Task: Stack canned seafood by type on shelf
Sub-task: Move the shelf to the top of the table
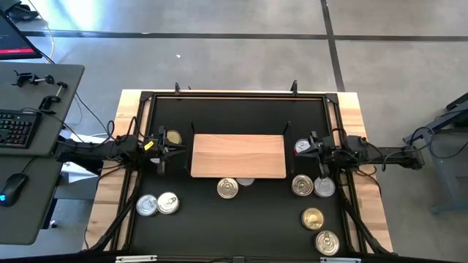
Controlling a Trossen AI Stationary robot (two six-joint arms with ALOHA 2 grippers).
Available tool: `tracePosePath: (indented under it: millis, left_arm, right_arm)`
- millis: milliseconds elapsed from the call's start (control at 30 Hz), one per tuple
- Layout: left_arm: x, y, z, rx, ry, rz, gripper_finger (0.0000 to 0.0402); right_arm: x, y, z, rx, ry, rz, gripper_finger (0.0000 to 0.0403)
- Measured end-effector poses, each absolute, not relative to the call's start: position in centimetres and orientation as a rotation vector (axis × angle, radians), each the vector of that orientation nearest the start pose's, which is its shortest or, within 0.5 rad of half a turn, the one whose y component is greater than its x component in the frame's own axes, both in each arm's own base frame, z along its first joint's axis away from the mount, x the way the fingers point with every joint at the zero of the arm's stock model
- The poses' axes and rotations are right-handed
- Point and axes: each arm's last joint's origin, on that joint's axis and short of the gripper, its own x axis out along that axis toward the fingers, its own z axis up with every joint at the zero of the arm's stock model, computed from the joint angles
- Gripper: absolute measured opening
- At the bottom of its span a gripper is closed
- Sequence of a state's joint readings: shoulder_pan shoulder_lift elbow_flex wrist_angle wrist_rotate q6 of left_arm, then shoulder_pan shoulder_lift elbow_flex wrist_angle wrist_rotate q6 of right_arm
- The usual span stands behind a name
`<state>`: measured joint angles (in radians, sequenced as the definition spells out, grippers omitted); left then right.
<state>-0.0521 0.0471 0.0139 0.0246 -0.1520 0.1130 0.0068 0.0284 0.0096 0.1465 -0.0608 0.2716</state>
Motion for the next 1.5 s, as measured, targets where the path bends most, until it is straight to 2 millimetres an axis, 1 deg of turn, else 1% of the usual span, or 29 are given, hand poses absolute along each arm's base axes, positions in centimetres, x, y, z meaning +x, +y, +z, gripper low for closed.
tracePosePath:
  millis: [100,167,233,333,400,500,567,633,733,800,867,967,1067,1200,1333,1500]
  left_arm:
    - [10.0,-0.1,16.7,0.116,0.014,0.1,0.0076]
    - [10.0,-0.1,16.7,0.117,0.014,0.1,0.0076]
    - [10.0,-0.1,16.7,0.117,0.014,0.1,0.0076]
    - [10.0,-0.1,16.7,0.117,0.014,0.1,0.0076]
    - [10.0,-0.1,16.7,0.117,0.014,0.099,0.0076]
    - [10.0,-0.1,16.7,0.117,0.015,0.099,0.0076]
    - [10.0,-0.1,16.7,0.118,0.014,0.099,0.0076]
    - [10.0,-0.1,16.7,0.117,0.014,0.1,0.0076]
    - [10.0,-0.1,16.7,0.117,0.013,0.1,0.0076]
    - [10.0,-0.1,16.7,0.117,0.013,0.1,0.0076]
    - [10.0,-0.1,16.7,0.117,0.013,0.099,0.0076]
    - [10.0,-0.1,16.7,0.117,0.014,0.1,0.0076]
    - [10.0,-0.1,16.7,0.117,0.014,0.099,0.0076]
    - [10.0,-0.1,16.7,0.117,0.011,0.1,0.0076]
    - [10.0,-0.1,16.8,0.116,0.006,0.101,0.0076]
    - [10.0,-0.1,16.8,0.116,0.003,0.101,0.0076]
  right_arm:
    - [9.5,-0.2,19.2,0.482,-0.283,-0.003,0.0]
    - [9.3,-0.4,20.0,0.583,-0.38,-0.037,0.0]
    - [9.1,-0.4,20.6,0.584,-0.422,-0.027,0.0]
    - [8.7,0.0,22.4,0.503,-0.434,0.073,0.0]
    - [8.7,0.2,23.3,0.452,-0.406,0.107,0.0]
    - [9.4,0.3,24.3,0.367,-0.294,0.088,0.0006]
    - [10.0,0.3,25.3,0.327,-0.23,0.053,0.0016]
    - [10.8,0.2,26.3,0.312,-0.14,0.018,0.0034]
    - [12.1,0.2,27.9,0.311,0.068,-0.056,0.0075]
    - [13.0,0.0,28.6,0.325,0.236,-0.144,0.0107]
    - [13.9,-0.2,29.3,0.367,0.387,-0.279,0.0139]
    - [15.2,-0.9,30.6,0.451,0.565,-0.49,0.0179]
    - [16.7,-1.6,31.8,0.553,0.693,-0.619,0.0203]
    - [18.9,-2.4,31.8,0.651,0.87,-0.724,0.021]
    - [20.7,-2.9,30.7,0.674,1.022,-0.776,0.021]
    - [22.1,-3.7,29.4,0.703,1.094,-0.808,0.021]
